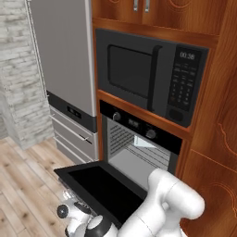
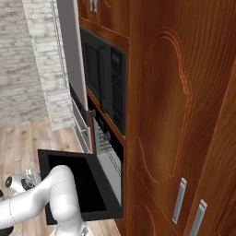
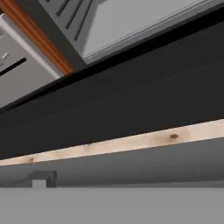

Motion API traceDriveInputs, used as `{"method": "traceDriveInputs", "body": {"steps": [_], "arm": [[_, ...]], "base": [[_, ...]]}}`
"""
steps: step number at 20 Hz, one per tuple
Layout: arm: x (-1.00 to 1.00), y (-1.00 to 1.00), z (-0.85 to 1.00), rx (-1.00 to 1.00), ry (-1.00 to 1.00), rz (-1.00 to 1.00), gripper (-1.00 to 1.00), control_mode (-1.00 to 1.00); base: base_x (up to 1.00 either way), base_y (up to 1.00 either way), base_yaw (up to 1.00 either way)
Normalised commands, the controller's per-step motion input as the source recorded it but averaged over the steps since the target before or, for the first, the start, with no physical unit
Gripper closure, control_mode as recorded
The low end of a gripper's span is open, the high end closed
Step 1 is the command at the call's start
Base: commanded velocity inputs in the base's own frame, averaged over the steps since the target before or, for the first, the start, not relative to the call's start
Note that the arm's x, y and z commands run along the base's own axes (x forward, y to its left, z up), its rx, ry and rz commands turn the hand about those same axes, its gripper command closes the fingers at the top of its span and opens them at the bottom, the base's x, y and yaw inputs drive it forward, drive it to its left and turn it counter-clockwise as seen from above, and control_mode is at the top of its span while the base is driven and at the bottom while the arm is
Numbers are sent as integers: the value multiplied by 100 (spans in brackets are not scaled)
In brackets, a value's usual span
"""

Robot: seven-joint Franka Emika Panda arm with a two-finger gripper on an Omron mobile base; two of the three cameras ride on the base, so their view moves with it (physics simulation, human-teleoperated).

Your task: Take the baked cake out of the oven and place it on the plate for cooling. Then close the oven door.

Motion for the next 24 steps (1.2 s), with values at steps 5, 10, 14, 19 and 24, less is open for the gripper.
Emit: {"method": "traceDriveInputs", "body": {"steps": [5,10,14,19,24], "arm": [[3,-23,0,-4,-56,-11,-100,-100],[14,-38,-8,-1,-48,-12,-100,-100],[28,-47,-11,0,-44,-12,-100,-100],[37,-67,-19,0,-38,-15,-100,-100],[40,-64,-14,0,-37,-15,-100,-100]], "base": [[0,0,0],[0,0,0],[0,0,0],[0,0,0],[0,0,0]]}}
